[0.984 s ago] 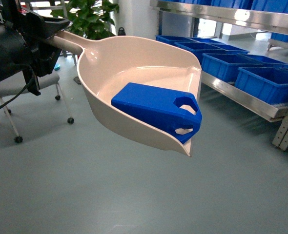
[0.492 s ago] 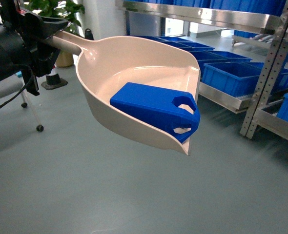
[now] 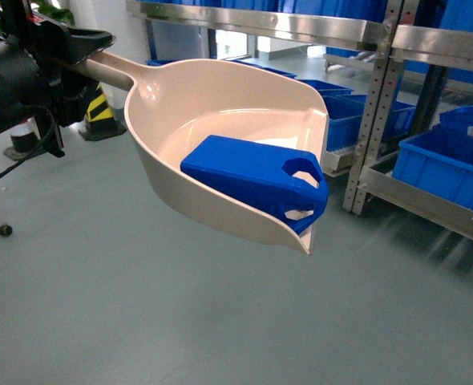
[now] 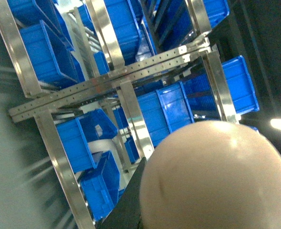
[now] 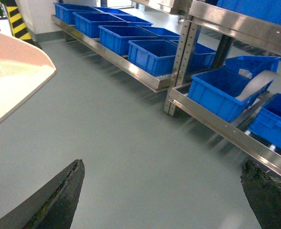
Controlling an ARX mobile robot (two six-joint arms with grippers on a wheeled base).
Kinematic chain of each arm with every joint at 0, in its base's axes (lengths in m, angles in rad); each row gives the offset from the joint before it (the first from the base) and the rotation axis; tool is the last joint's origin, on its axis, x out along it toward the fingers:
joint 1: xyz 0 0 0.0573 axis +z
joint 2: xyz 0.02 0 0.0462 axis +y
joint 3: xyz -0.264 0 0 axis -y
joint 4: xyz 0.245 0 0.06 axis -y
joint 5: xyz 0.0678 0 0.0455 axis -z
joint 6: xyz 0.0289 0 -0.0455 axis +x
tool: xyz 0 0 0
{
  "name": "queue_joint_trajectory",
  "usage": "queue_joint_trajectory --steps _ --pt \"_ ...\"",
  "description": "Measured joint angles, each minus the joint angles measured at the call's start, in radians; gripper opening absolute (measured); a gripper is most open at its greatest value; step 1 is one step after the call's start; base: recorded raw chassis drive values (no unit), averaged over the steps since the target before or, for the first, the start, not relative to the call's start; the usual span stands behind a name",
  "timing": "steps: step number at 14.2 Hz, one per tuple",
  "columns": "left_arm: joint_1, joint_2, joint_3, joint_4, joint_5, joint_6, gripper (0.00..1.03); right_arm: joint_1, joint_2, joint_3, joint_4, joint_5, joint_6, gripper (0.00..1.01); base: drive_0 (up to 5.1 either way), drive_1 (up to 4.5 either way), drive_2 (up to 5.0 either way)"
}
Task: Place part in tray to right shelf
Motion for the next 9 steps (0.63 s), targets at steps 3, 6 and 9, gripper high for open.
queue_joint_trajectory --steps 3,6,9 --pt "-0.006 0.000 0.000 0.000 0.005 0.000 0.14 0.000 0.000 0.000 0.000 0.000 0.000 0.98 -1.5 -1.50 -1.5" --pt "-0.003 0.000 0.000 0.000 0.003 0.000 0.14 0.000 0.000 0.000 0.000 0.000 0.000 0.98 -1.5 -1.50 -1.5" --pt "-0.003 0.000 0.000 0.001 0.004 0.000 0.14 0.000 0.000 0.000 0.000 0.000 0.000 0.98 -1.5 -1.53 -1.5"
